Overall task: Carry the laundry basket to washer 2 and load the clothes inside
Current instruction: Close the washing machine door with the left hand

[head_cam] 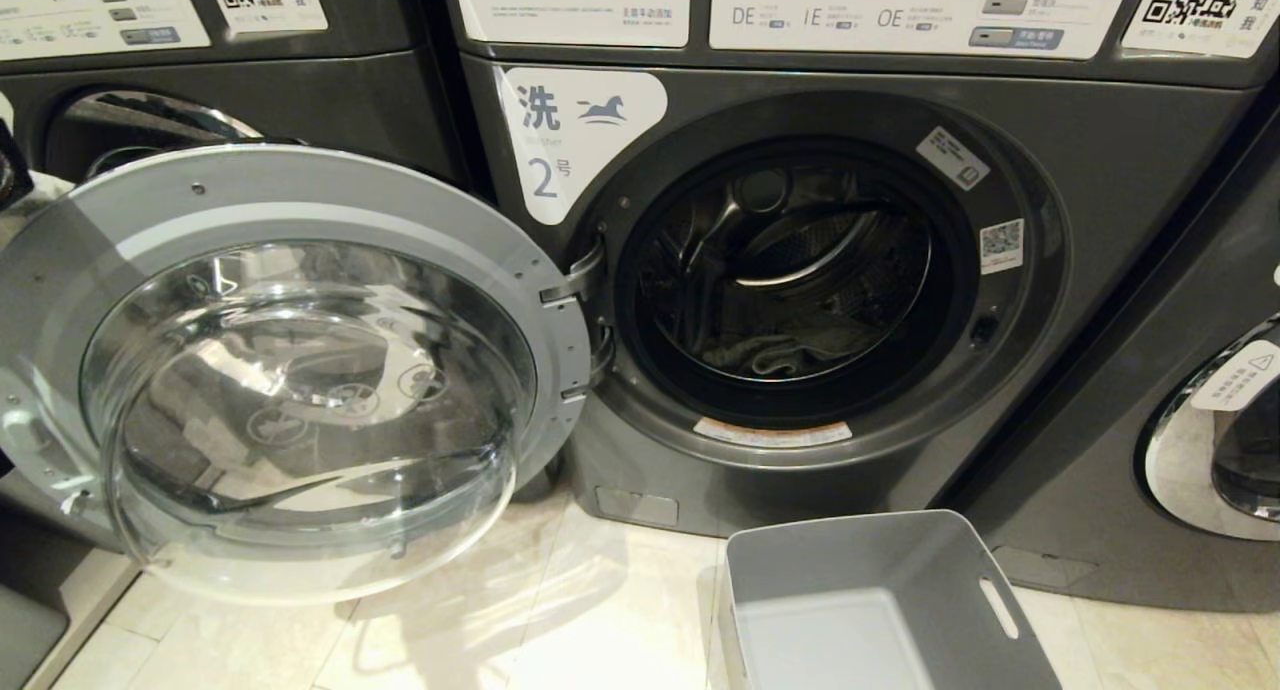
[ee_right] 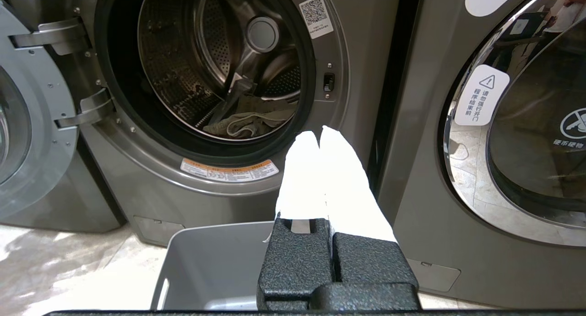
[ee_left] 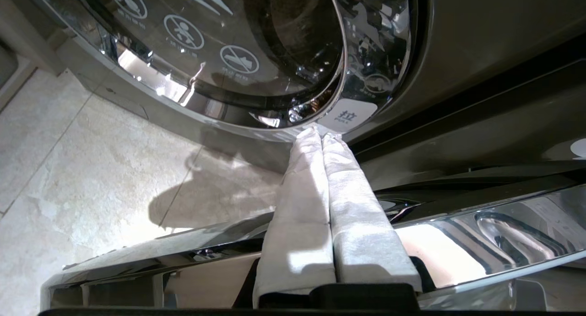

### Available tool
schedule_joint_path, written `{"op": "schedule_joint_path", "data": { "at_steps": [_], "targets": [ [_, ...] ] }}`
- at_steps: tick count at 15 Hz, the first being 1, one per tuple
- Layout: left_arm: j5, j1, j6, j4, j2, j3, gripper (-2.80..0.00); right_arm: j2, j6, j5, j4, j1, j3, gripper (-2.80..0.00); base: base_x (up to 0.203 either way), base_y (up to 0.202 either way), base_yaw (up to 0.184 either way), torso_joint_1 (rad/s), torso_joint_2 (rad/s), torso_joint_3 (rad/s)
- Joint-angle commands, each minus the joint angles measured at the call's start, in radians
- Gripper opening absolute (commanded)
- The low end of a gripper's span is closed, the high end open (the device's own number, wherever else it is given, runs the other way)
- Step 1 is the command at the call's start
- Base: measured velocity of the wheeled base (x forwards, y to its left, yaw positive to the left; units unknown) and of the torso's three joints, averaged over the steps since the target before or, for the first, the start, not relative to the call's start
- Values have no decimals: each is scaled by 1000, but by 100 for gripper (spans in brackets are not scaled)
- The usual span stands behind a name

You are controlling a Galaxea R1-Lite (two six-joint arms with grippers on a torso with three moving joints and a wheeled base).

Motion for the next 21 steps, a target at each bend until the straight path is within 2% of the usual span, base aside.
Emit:
{"op": "schedule_joint_path", "data": {
  "at_steps": [1, 6, 21],
  "targets": [
    [-4, 0, -1, 22, -13, -2, -280, 2, 0, 1, -2, 0, 40, -280, 0, 0, 0, 0, 0, 0],
    [-5, -3, -1, 114, -31, 1, -280, 2, -2, 1, -2, 0, 40, -280, 0, 0, 0, 0, 0, 0],
    [-11, -121, -17, 401, -203, 5, -280, 2, -7, 6, -2, 0, 40, -280, 0, 0, 0, 0, 0, 0]
  ]
}}
